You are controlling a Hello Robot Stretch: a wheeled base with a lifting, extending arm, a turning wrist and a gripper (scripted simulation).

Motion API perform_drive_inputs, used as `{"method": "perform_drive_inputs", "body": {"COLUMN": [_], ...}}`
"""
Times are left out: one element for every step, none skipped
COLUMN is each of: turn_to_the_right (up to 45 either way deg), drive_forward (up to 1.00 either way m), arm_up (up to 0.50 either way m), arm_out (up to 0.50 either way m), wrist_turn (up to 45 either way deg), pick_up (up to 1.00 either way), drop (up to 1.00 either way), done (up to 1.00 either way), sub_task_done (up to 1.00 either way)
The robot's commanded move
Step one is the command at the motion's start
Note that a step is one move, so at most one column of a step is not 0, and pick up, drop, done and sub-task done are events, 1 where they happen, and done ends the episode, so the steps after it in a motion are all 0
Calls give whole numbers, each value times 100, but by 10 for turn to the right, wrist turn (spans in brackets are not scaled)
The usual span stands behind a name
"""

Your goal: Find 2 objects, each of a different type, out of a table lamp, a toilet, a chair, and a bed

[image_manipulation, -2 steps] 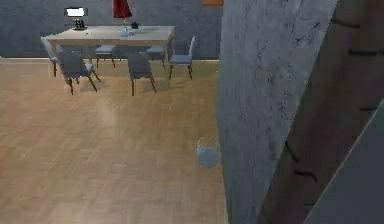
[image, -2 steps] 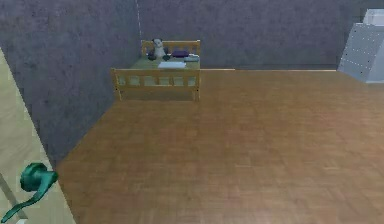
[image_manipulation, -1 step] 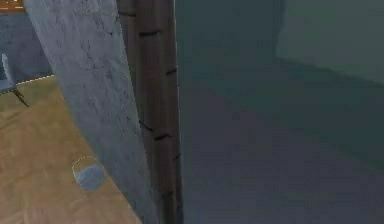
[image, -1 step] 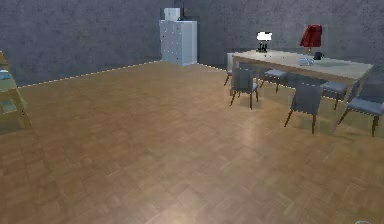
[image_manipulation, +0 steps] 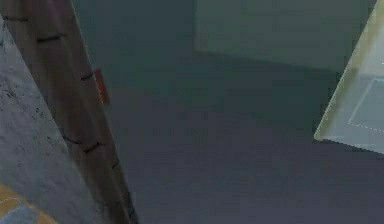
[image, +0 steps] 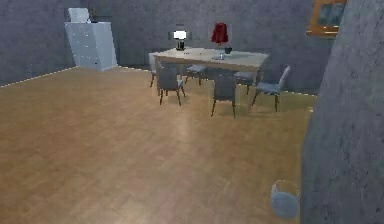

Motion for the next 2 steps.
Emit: {"method": "perform_drive_inputs", "body": {"turn_to_the_right": [0, 90], "drive_forward": [100, 0], "arm_up": [0, 0], "arm_out": [0, 0], "wrist_turn": [0, 0], "pick_up": [0, 0], "drop": [0, 0], "done": [0, 0], "sub_task_done": [0, 0]}}
